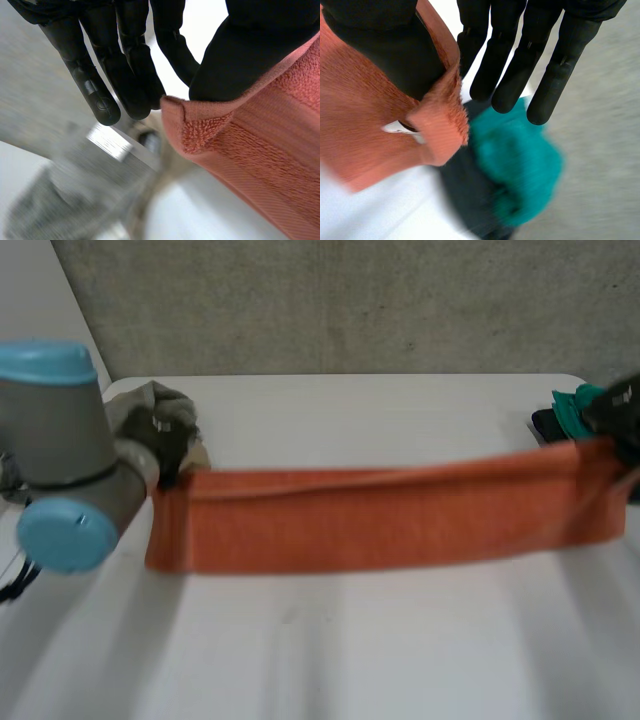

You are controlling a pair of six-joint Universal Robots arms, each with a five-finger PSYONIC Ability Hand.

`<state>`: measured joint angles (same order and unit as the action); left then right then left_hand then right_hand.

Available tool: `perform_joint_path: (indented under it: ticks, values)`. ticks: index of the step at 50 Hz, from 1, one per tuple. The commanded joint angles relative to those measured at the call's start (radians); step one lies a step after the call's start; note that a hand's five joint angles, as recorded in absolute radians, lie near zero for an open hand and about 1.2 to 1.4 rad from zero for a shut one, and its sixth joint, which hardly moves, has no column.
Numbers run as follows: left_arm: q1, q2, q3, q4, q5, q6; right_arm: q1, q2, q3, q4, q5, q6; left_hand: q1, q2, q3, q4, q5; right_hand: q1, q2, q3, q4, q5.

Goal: Fold the laundry.

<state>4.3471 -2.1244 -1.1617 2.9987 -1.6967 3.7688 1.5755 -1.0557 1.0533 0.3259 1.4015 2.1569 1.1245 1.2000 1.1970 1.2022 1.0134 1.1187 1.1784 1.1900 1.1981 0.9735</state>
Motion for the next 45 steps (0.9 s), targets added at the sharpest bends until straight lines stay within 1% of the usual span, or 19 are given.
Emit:
perform_joint_path:
  ticks: [1, 3, 4, 5, 7, 13, 16, 19, 23, 26, 30, 33, 37, 38, 40, 41, 42, 44, 45]
  values:
    - [0.029, -0.057, 0.328, 0.344, 0.002, -0.006, 0.066, 0.025, -0.171, -0.52, 0.062, 0.19, 0.272, 0.196, 0.199, 0.194, 0.208, 0.278, 0.218, 0.206, 0.198, 0.248]
    - [0.026, -0.04, 0.335, 0.46, -0.001, -0.003, 0.066, -0.006, -0.161, -0.669, 0.068, 0.254, 0.272, 0.196, 0.199, 0.194, 0.208, 0.278, 0.218, 0.206, 0.198, 0.248]
    - [0.025, -0.025, 0.336, 0.526, -0.003, -0.003, 0.066, -0.03, -0.139, -0.786, 0.068, 0.302, 0.272, 0.196, 0.199, 0.194, 0.208, 0.278, 0.218, 0.206, 0.198, 0.248]
    - [0.023, -0.003, 0.335, 0.63, -0.001, -0.004, 0.066, -0.038, -0.127, -0.829, 0.07, 0.319, 0.272, 0.196, 0.199, 0.194, 0.208, 0.278, 0.218, 0.206, 0.198, 0.248]
    - [0.02, 0.01, 0.33, 0.686, -0.001, -0.006, 0.066, -0.049, -0.104, -0.887, 0.07, 0.348, 0.272, 0.196, 0.199, 0.194, 0.208, 0.278, 0.218, 0.206, 0.198, 0.248]
    - [0.02, 0.011, 0.297, 0.622, 0.0, -0.012, 0.086, -0.043, -0.078, -0.87, 0.06, 0.362, 0.272, 0.196, 0.199, 0.194, 0.208, 0.278, 0.218, 0.206, 0.198, 0.248]
    - [0.029, 0.008, 0.228, 0.608, 0.002, -0.033, 0.089, -0.027, -0.053, -0.863, 0.057, 0.36, 0.272, 0.196, 0.199, 0.194, 0.208, 0.278, 0.218, 0.206, 0.198, 0.248]
    - [0.032, 0.003, 0.156, 0.608, 0.009, -0.06, 0.093, 0.002, -0.019, -0.846, 0.048, 0.36, 0.272, 0.196, 0.199, 0.194, 0.208, 0.278, 0.218, 0.206, 0.198, 0.248]
    - [0.045, -0.015, 0.065, 0.6, 0.031, -0.08, 0.093, 0.08, 0.049, -0.783, -0.007, 0.36, 0.272, 0.196, 0.199, 0.194, 0.208, 0.278, 0.218, 0.206, 0.198, 0.248]
    - [0.04, -0.052, -0.007, 0.597, 0.04, -0.084, 0.095, 0.133, 0.088, -0.736, -0.025, 0.347, 0.272, 0.196, 0.199, 0.194, 0.208, 0.278, 0.218, 0.206, 0.198, 0.248]
    - [0.037, -0.078, -0.097, 0.586, 0.039, -0.089, 0.093, 0.17, 0.137, -0.67, -0.032, 0.322, 0.272, 0.196, 0.199, 0.194, 0.208, 0.278, 0.218, 0.206, 0.198, 0.248]
    - [0.042, -0.069, -0.188, 0.543, 0.039, -0.089, 0.087, 0.164, 0.174, -0.618, -0.033, 0.294, 0.272, 0.196, 0.199, 0.194, 0.208, 0.278, 0.218, 0.206, 0.198, 0.248]
    - [0.036, 0.003, -0.294, 0.39, 0.035, -0.09, 0.083, 0.125, 0.253, -0.46, -0.033, 0.215, 0.272, 0.196, 0.199, 0.194, 0.208, 0.278, 0.218, 0.206, 0.198, 0.248]
    - [0.037, 0.071, -0.353, 0.299, 0.035, -0.09, 0.08, 0.091, 0.287, -0.379, -0.035, 0.171, 0.272, 0.196, 0.199, 0.194, 0.208, 0.278, 0.218, 0.206, 0.198, 0.248]
    - [0.039, 0.13, -0.409, 0.22, 0.035, -0.086, 0.075, 0.05, 0.321, -0.288, -0.035, 0.118, 0.272, 0.196, 0.199, 0.194, 0.208, 0.278, 0.218, 0.206, 0.198, 0.248]
    - [0.037, 0.158, -0.435, 0.179, 0.034, -0.081, 0.057, 0.007, 0.361, -0.19, -0.032, 0.059, 0.272, 0.196, 0.199, 0.194, 0.208, 0.278, 0.218, 0.206, 0.198, 0.248]
    - [0.036, 0.208, -0.487, 0.098, 0.032, -0.078, 0.041, -0.015, 0.381, -0.141, -0.032, 0.026, 0.272, 0.196, 0.199, 0.194, 0.208, 0.278, 0.218, 0.206, 0.198, 0.248]
    - [0.031, 0.26, -0.532, 0.017, 0.031, -0.073, 0.005, -0.061, 0.43, -0.047, -0.032, -0.043, 0.272, 0.196, 0.199, 0.194, 0.208, 0.278, 0.218, 0.206, 0.198, 0.248]
    - [0.029, 0.288, -0.555, -0.022, 0.032, -0.067, -0.029, -0.107, 0.479, 0.037, -0.03, -0.118, 0.272, 0.196, 0.199, 0.194, 0.208, 0.278, 0.218, 0.206, 0.198, 0.248]
